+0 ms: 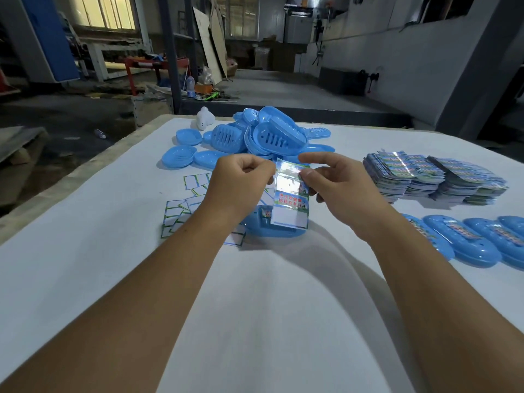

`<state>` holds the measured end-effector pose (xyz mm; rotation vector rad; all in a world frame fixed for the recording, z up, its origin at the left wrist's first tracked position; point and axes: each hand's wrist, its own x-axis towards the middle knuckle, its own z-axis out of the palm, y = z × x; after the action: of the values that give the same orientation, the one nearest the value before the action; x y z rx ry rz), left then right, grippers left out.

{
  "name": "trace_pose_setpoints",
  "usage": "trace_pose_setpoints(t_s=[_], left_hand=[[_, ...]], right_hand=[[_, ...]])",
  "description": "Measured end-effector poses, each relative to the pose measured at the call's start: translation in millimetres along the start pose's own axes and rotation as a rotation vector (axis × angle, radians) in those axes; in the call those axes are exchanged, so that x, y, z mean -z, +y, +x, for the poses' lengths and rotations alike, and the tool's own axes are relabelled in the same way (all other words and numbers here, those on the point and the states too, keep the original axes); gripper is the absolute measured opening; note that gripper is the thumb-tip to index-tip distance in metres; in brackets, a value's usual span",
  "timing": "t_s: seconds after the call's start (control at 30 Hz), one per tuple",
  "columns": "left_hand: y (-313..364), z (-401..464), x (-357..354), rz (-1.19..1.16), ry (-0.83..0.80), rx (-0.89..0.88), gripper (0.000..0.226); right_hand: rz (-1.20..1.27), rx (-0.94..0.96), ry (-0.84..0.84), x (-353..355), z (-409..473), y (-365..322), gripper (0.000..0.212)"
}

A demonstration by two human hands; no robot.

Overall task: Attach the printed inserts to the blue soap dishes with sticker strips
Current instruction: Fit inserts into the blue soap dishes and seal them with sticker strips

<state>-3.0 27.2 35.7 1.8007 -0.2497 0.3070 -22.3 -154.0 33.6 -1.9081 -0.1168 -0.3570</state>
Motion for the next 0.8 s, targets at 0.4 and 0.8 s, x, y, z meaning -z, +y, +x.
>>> trace_pose_setpoints(t_s=[0.4,0.8], left_hand=[[-0.5,0.1,0.9,0.027,-0.058,0.002,0.024],[-4.6,-1.2,-3.1,0.003,-0.060,-0.053,0.012]], right_hand=[[0.013,0.016,0.047,1.7,2.1,2.0,0.022],[-0.183,0.139,0.256,-6.4,-1.6,1.9,0.018]])
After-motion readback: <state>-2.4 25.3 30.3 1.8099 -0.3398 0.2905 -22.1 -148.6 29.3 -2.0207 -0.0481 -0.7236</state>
